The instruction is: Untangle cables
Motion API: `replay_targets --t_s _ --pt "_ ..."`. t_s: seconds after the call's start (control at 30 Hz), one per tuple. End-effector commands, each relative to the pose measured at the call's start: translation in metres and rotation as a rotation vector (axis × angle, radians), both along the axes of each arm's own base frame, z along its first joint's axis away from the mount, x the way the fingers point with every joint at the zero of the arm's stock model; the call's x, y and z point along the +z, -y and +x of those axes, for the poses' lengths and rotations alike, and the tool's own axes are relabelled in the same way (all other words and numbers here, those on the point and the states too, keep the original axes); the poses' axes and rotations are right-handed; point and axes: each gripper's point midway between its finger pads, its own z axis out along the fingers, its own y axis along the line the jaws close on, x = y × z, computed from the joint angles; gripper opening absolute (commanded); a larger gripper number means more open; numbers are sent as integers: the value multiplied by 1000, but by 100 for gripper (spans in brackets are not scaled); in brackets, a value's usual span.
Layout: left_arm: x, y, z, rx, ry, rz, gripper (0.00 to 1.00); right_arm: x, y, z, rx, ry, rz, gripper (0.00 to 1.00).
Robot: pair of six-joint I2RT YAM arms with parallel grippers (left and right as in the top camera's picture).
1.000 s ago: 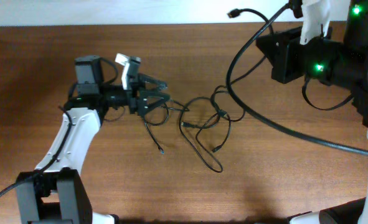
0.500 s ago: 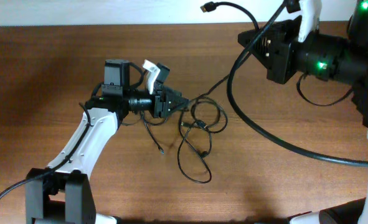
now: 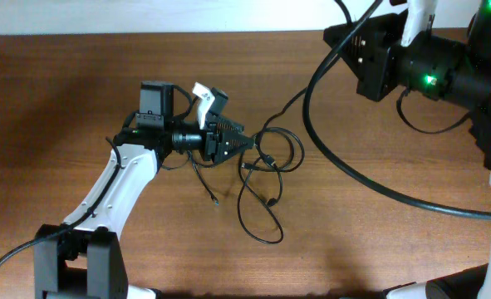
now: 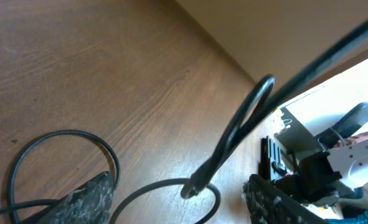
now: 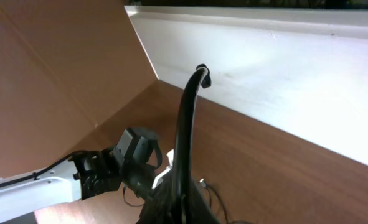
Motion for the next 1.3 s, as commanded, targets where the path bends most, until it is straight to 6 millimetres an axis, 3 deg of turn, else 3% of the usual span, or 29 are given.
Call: replay_targets --t_s 0.0,0.17,0.23,0.27,0.37,0.43,0.5,0.67,0.73,0.77,0.87,1.17,1.27 --pt "3 2 -1 -31 57 -5 73 6 1 1 -17 2 24 4" --pt "3 15 -8 -68 61 -7 79 8 -6 -6 39 -5 45 4" --pt "-1 24 -11 -80 72 21 62 8 -6 -6 39 -5 45 4" --pt "-8 27 -9 -61 78 64 47 8 -6 -6 39 -5 45 3" --pt "-9 29 -9 -61 80 74 30 8 -6 -6 39 -7 44 4" --pt "-8 28 -9 -62 76 67 31 8 -6 -6 38 -6 44 4" --pt "-4 30 -13 -83 67 37 40 7 -2 -3 13 -3 33 4" --pt "-3 28 -13 -82 61 30 41 1 5 3 -42 -15 8 4" --pt "-3 28 -13 -82 61 31 28 1 5 3 -47 -15 6 4" --pt "-3 28 -13 -82 61 31 14 1 5 3 -47 -15 6 4" --pt "-3 28 -13 -82 61 31 2 1 5 3 -47 -15 6 4" --pt "-3 28 -13 -80 62 31 0 -9 12 5 -78 -23 -47 4" --pt "-12 6 6 17 65 92 0 -10 12 5 -78 -25 -51 4"
